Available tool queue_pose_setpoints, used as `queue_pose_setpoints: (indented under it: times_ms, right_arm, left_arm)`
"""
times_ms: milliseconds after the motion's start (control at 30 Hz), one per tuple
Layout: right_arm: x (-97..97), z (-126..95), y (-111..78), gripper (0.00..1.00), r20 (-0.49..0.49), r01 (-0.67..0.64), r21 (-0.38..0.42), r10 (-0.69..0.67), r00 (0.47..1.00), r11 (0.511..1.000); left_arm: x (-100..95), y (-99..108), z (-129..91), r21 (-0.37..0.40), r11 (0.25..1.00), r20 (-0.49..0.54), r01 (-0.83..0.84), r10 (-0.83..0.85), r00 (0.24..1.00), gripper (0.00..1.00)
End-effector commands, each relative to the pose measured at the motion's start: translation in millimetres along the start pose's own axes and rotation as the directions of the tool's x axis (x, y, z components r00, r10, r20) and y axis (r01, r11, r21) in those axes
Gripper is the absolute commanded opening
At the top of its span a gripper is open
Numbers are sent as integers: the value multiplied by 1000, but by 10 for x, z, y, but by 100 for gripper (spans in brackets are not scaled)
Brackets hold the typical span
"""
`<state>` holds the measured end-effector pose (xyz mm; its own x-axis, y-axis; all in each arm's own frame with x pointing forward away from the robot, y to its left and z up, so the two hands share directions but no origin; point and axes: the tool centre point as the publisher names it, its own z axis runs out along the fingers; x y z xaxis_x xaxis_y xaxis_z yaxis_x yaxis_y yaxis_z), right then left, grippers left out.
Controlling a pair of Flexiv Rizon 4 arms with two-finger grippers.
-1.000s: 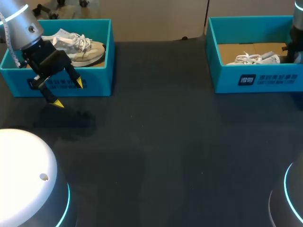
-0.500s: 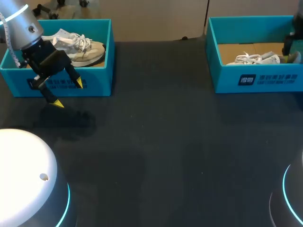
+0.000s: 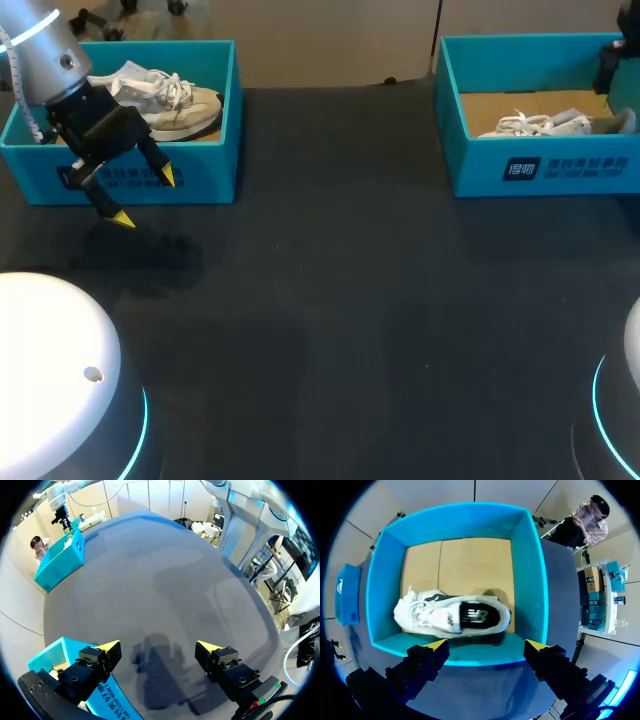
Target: Take the shoe out of the shoebox, open the shoe tongue, remove and reinsert the insole, then place the shoe into the shoebox
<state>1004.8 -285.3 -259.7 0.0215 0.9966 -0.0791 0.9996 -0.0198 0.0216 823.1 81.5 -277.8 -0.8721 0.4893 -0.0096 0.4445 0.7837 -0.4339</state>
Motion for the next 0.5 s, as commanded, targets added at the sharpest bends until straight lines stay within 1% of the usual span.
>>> queue_pose_setpoints:
  times_ms: [33, 267, 500]
  right_arm:
    - [140, -164, -162, 100, 3, 9, -20, -9, 1000, 1000]
    - [401, -306, -378, 100, 12, -8, -14, 9, 1000, 1000]
    - [606, -543, -581, 100, 21, -10, -51, 11, 1000, 999]
  left_arm:
    - [7, -6, -8, -4, 1000, -1, 1, -1, 1000, 100]
    - [7, -6, -8, -4, 1000, -1, 1, -1, 1000, 100]
    - [7, -6, -8, -4, 1000, -1, 1, -1, 1000, 100]
